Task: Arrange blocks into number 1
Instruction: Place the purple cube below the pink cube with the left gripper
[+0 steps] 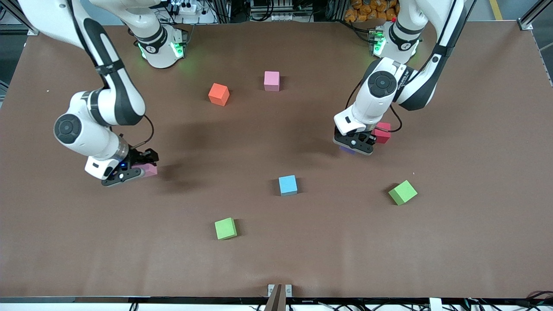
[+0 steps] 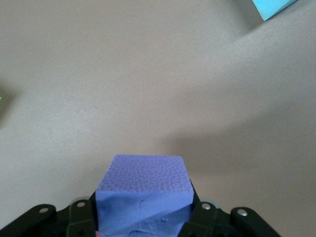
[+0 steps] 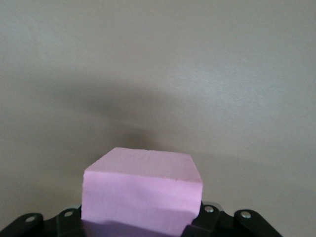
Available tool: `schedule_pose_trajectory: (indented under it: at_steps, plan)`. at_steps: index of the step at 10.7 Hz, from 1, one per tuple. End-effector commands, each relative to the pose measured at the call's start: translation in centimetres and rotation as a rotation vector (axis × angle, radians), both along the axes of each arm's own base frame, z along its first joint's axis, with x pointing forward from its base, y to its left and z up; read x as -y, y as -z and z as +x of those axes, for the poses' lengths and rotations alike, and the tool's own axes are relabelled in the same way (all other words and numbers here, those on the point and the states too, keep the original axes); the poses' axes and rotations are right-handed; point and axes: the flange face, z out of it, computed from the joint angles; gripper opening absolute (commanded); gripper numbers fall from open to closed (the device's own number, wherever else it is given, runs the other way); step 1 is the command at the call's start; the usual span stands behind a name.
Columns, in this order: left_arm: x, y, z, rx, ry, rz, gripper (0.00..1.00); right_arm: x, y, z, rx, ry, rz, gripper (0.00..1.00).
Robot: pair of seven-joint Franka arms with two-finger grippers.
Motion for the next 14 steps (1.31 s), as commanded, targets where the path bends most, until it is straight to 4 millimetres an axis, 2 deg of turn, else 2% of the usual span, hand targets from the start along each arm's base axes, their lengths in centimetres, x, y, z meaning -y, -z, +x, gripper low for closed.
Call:
schedule_pose_trajectory:
  at_steps: [1, 3, 5, 6, 7, 8, 10, 12, 14]
  plan:
    - [-0.3, -0.7, 0.2, 0.008, -0.019, 0.014, 0.00, -1.0, -1.9, -1.0, -0.016, 0.019, 0.011, 0.00]
    - [-0.6, -0.7, 0.4, 0.008, -0.026, 0.014, 0.00, -2.0, -3.7, -1.7, -0.043, -0.003, 0.010, 0.00]
    - [-0.5, -0.7, 0.3, 0.007, -0.033, 0.011, 0.00, -1.5, -4.1, -1.9, -0.065, -0.007, 0.007, 0.00]
    - [0.3, -0.5, 0.0, 0.001, -0.077, 0.006, 0.00, -1.5, -4.6, -1.8, -0.066, -0.007, 0.009, 0.00]
    - [2.0, -0.5, -0.6, -0.003, -0.136, -0.006, 0.00, -1.5, -4.7, -1.7, -0.068, -0.004, 0.007, 0.00]
    - [4.5, -0.1, -1.7, -0.010, -0.180, -0.014, 0.00, -1.9, -4.7, -1.8, -0.069, -0.004, 0.008, 0.00]
    - [9.9, 0.2, -4.5, -0.018, -0.243, -0.033, 0.00, -2.9, -4.6, -2.0, -0.073, -0.024, 0.006, 0.00]
    - [15.5, 1.1, -7.6, -0.031, -0.289, -0.047, 0.00, -2.7, -4.6, -1.8, -0.073, -0.025, 0.006, 0.00]
    - [20.0, 2.2, -10.0, -0.060, -0.334, -0.065, 0.00, -2.8, -4.3, -1.7, -0.079, -0.025, 0.006, 0.00]
